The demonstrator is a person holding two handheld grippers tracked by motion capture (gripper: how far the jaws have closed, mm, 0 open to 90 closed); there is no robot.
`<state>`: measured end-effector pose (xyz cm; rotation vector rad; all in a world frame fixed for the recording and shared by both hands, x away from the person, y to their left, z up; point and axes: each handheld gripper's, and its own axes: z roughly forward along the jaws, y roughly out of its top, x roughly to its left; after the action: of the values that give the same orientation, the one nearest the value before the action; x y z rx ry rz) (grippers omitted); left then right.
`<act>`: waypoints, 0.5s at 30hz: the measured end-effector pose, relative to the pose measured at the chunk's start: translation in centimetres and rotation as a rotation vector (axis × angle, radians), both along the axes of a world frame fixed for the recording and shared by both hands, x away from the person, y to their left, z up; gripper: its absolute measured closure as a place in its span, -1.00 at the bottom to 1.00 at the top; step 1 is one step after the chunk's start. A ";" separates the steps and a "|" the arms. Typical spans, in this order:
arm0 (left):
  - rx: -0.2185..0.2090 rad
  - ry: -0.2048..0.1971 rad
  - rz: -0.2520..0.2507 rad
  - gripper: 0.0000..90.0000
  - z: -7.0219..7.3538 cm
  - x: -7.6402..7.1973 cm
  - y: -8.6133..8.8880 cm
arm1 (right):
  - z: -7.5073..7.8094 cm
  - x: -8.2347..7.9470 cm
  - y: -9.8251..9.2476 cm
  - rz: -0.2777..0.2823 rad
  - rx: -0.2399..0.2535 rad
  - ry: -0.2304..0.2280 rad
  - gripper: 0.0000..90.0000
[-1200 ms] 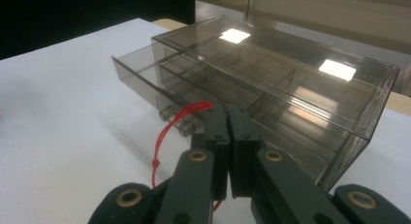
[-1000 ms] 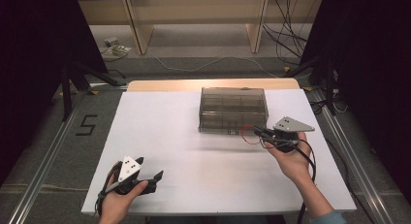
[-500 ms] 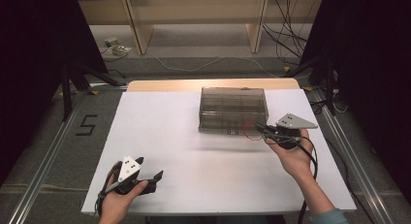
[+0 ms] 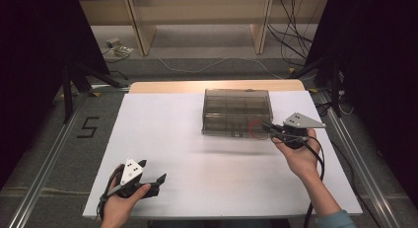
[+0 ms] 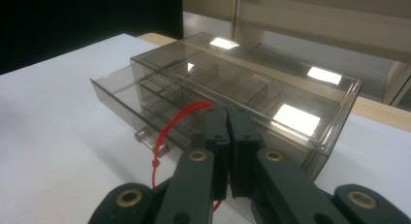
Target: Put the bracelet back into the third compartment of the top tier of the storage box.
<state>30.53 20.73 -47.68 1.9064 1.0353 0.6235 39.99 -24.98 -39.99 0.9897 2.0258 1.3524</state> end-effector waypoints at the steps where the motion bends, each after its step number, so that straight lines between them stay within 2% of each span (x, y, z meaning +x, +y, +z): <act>1: -0.001 0.000 0.000 -0.65 0.0 0.0 0.0 | 0.0 0.0 0.0 0.000 0.000 0.000 0.96; 15: 0.002 -0.001 -0.001 -0.65 0.0 0.0 0.0 | 0.3 0.3 0.0 -0.002 0.005 -0.015 0.96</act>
<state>30.54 20.72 -47.68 1.9083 1.0328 0.6254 40.34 -25.02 -39.71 0.9800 2.0113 1.3602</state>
